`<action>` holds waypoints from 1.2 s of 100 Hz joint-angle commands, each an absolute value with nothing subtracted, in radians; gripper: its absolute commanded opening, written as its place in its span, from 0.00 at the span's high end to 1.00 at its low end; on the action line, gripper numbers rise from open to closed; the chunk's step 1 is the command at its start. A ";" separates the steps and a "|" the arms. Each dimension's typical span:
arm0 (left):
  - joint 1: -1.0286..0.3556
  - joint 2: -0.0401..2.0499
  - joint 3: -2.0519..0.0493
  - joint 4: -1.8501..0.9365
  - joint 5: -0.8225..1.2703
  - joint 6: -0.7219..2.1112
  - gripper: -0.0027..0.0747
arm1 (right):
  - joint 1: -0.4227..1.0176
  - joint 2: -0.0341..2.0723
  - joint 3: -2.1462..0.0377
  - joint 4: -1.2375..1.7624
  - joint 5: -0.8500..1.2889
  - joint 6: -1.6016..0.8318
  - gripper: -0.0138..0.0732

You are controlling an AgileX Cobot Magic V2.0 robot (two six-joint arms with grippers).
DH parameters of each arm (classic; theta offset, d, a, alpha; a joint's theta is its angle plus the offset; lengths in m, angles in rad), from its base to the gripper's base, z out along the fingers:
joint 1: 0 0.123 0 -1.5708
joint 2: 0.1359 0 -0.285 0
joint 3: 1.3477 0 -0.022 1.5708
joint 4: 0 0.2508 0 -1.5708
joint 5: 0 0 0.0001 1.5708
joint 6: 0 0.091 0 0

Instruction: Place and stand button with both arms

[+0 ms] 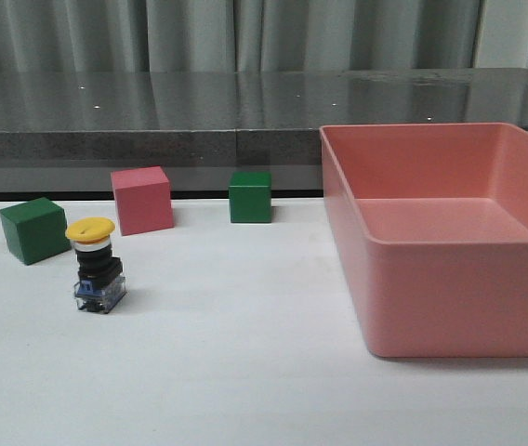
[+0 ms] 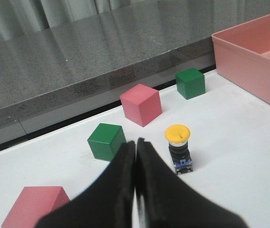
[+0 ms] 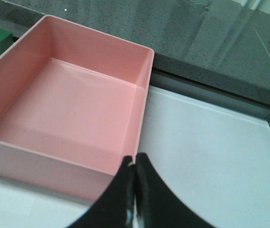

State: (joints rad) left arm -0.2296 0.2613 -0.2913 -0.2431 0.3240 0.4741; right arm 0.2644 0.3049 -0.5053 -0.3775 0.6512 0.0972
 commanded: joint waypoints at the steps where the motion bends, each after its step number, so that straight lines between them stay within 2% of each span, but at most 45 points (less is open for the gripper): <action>1: -0.227 0.269 -0.320 -0.261 0.256 0.463 0.99 | 0.256 0.312 -0.530 -0.405 0.582 0.100 0.91; 22: -0.227 0.269 -0.318 -0.266 0.215 0.463 0.99 | 0.256 0.312 -0.530 -0.405 0.582 0.100 0.91; 34: -0.227 0.269 -0.274 -0.265 0.113 0.437 0.99 | 0.256 0.312 -0.530 -0.405 0.582 0.100 0.91; 46: -0.206 0.249 -0.208 -0.122 0.018 0.242 0.99 | 0.256 0.312 -0.530 -0.405 0.582 0.100 0.91; 63: -0.153 0.161 -0.121 0.130 0.013 -0.065 0.99 | 0.256 0.312 -0.530 -0.405 0.582 0.100 0.91; 95: -0.080 -0.034 0.039 0.108 -0.045 -0.072 0.99 | 0.256 0.312 -0.530 -0.405 0.582 0.100 0.91; 120: -0.080 -0.034 0.046 0.105 -0.046 -0.072 0.99 | 0.256 0.312 -0.530 -0.405 0.582 0.100 0.91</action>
State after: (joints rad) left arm -0.0799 -0.0045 0.0000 0.1147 0.0395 -0.0609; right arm 0.2644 0.3049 -0.5053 -0.3775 0.6529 0.0972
